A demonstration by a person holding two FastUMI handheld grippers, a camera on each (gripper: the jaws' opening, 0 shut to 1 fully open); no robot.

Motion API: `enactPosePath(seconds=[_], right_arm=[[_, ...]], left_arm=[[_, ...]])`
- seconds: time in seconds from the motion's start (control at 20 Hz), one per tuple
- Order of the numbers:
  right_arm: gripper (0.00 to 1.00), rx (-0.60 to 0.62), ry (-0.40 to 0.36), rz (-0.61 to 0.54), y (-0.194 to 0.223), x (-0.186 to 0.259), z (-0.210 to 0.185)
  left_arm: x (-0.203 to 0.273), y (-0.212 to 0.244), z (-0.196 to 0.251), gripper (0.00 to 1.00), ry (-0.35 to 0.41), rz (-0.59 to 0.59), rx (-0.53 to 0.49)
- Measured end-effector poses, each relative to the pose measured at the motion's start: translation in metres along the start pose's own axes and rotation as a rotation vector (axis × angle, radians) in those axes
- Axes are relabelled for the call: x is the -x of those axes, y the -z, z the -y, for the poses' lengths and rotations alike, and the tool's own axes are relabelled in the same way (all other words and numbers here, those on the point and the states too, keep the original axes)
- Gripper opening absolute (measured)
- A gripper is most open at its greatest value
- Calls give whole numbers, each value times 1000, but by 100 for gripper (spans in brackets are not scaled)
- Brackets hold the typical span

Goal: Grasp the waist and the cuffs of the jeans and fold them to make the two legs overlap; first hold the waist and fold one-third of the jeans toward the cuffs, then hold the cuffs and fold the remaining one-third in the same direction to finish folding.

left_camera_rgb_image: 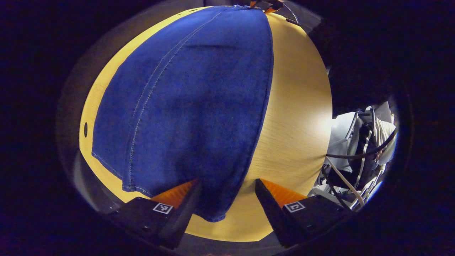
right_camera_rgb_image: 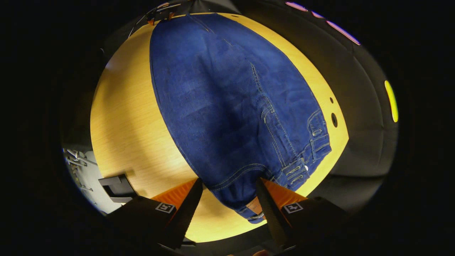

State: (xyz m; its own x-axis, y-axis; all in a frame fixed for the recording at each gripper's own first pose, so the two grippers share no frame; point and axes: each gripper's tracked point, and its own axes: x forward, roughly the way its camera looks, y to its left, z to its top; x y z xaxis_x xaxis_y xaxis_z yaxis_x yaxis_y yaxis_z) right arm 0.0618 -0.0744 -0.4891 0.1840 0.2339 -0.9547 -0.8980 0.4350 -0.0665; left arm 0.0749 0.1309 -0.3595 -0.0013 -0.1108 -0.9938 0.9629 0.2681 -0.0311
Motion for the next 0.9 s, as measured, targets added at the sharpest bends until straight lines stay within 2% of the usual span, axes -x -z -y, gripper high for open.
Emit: enactPosePath(seconds=[0.1,0.2,0.25,0.35,0.45,0.5,0.55,0.6,0.7,0.85,0.9], right_arm=[[94,-13,-32,-3,-1,-2,-2],[90,-97,-85,-42,3,-5,-7],[77,-190,-137,-82,6,-5,-15],[47,-326,-136,-94,-4,-7,-7],[17,-411,-119,-74,-12,-7,-5],[13,-431,-105,-57,-14,-6,-2],[6,-449,-105,-55,-13,-4,-2],[6,-467,-100,-50,-13,-3,0],[6,-533,-90,-12,-19,7,8],[6,-710,-91,100,-43,28,32],[6,-766,-82,160,-53,35,47]], left_arm=[[0,1,0,98,-1,12,0],[1,0,0,98,1,9,10],[0,-1,-2,97,1,8,30],[2,-4,-12,95,-3,5,115],[1,-9,-28,78,-21,-2,174],[2,-10,-36,54,-53,4,200],[4,-14,-47,31,-99,23,223],[0,-11,-47,7,-116,28,242],[5,-17,-47,2,-126,52,271],[37,-23,-58,9,-117,152,352],[53,-28,-67,6,-122,193,390]])
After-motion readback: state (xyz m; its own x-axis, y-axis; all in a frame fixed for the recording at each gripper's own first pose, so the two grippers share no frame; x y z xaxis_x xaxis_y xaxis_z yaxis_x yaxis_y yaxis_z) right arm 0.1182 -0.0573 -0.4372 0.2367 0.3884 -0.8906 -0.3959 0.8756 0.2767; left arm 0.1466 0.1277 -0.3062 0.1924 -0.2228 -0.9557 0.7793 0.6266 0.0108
